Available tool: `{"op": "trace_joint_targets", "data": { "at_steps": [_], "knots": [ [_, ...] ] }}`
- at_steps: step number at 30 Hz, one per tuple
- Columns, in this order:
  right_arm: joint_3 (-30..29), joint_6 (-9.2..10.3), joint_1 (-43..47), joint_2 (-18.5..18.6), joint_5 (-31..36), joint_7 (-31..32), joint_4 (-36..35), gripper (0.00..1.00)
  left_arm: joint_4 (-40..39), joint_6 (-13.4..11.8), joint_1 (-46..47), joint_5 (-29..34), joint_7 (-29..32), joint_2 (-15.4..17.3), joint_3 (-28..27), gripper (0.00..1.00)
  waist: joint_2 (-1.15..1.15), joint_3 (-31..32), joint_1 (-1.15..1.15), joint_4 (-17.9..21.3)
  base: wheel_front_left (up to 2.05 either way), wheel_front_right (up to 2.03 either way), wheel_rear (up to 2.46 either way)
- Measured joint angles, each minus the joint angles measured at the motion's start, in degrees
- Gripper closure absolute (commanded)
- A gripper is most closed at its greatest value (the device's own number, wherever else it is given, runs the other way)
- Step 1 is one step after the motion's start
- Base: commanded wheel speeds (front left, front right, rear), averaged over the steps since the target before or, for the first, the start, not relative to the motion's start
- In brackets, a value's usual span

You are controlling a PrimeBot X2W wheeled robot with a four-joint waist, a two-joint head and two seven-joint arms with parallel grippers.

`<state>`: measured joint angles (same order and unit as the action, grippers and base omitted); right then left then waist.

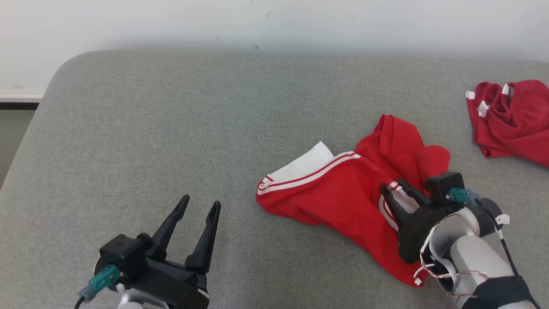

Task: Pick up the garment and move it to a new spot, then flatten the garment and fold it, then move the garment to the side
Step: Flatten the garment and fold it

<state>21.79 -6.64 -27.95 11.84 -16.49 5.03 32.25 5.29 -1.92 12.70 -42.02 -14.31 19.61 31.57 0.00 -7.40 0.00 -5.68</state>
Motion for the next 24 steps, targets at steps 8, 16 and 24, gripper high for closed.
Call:
{"op": "trace_joint_targets", "data": {
  "at_steps": [8, 16, 24],
  "knots": [
    [-0.4, -0.2, -2.4, -0.2, -1.2, -0.1, 2.3, 1.0, 0.0, 0.5, 0.0, 0.4, 0.0, 0.0, -0.7, 0.0, 0.0, -0.3, 0.0, -0.1, 0.0, 0.0, 0.0],
    [-0.1, -0.26, -7.6, -1.2, -1.6, -3.6, 2.5, 1.0, 0.3, 0.5, -0.1, 0.7, 0.0, -0.4, -1.3, 0.0, 0.0, 0.4, 0.0, 0.1, 0.0, 0.0, 0.0],
    [4.8, -0.43, -17.6, -3.3, -2.3, -5.9, 2.1, 1.0, 0.9, 1.1, -0.1, 0.8, 0.0, -1.7, -1.0, 0.0, 0.0, 1.0, 0.0, 0.1, 0.0, 0.0, 0.0]
  ]
}}
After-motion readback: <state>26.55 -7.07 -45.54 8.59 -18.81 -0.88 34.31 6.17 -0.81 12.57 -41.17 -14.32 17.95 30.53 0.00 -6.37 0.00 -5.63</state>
